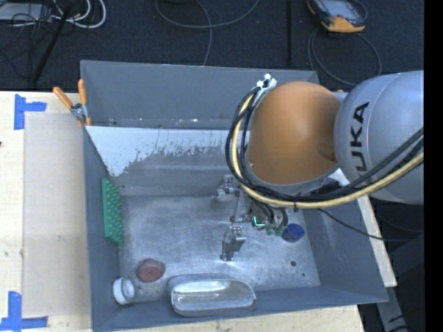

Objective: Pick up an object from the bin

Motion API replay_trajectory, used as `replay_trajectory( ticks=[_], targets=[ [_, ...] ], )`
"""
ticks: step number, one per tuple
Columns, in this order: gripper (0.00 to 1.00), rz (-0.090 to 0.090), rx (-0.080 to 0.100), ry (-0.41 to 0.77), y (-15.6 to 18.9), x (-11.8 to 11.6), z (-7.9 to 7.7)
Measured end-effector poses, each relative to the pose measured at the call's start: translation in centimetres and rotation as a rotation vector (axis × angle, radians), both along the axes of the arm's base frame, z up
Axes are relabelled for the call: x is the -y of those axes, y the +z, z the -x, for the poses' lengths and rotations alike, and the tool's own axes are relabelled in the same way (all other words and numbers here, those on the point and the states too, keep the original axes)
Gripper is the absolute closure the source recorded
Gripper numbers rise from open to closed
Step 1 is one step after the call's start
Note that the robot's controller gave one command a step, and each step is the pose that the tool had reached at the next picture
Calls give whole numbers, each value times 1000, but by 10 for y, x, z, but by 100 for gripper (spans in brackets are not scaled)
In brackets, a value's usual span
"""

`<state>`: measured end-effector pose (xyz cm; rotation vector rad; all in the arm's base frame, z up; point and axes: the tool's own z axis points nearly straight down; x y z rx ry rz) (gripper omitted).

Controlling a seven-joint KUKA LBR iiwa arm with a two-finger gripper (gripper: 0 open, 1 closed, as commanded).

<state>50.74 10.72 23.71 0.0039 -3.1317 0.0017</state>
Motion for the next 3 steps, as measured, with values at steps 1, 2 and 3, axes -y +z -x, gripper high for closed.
replay_trajectory(
  ticks=[1,2,3],
  targets=[
    [0,-3,4,136,-40,-77,6],
    [0,-7,15,440,-167,-107,4],
    [100,-5,12,436,-165,-106,3]
  ],
)
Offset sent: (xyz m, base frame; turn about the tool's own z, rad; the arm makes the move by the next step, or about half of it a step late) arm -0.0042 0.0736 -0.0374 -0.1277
